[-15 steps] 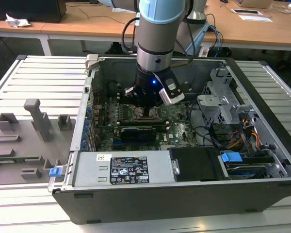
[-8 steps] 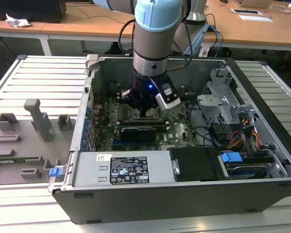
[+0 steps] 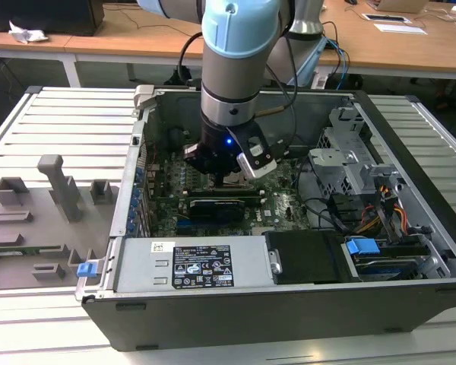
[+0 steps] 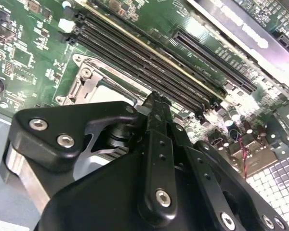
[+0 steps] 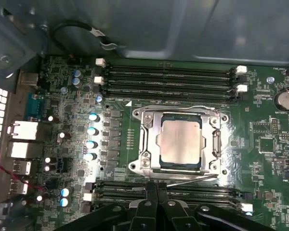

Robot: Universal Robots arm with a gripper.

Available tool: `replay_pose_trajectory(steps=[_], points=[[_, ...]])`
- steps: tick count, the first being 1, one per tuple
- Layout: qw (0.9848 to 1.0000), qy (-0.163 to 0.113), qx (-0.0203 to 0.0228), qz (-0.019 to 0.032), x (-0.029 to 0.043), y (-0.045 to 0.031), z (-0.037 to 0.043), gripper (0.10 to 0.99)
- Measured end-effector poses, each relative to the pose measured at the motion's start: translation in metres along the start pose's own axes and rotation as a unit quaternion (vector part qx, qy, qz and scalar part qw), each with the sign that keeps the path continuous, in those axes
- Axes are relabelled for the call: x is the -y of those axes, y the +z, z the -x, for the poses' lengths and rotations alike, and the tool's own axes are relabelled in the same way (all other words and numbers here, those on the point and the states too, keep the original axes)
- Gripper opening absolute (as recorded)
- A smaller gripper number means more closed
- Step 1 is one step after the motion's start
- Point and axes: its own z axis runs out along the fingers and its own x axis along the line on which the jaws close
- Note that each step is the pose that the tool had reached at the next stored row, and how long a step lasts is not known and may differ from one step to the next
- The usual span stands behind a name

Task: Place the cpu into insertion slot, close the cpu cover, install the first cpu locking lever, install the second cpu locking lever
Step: 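Install the second cpu locking lever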

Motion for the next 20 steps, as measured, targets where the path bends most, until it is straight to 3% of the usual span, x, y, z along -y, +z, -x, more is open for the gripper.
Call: replay_pose_trajectory(steps=[6, 9, 11, 14, 17, 20], points=[[1.0, 0.0, 0.0002, 0.0032, 0.0016, 0.0096, -0.0028, 0.106], [1.0, 0.0, 0.0004, 0.0075, 0.003, 0.0136, -0.0033, 0.106], [0.9999, 0.0, 0.0009, 0.0167, 0.0071, 0.0152, -0.0051, 0.106], [0.9997, 0.0, 0.0013, 0.0254, 0.01, 0.0155, -0.0082, 0.106], [0.9995, -0.001, 0.0016, 0.0314, 0.0103, 0.0167, -0.0115, 0.106], [0.9994, -0.001, 0.0018, 0.0342, 0.0108, 0.02, -0.0135, 0.106]])
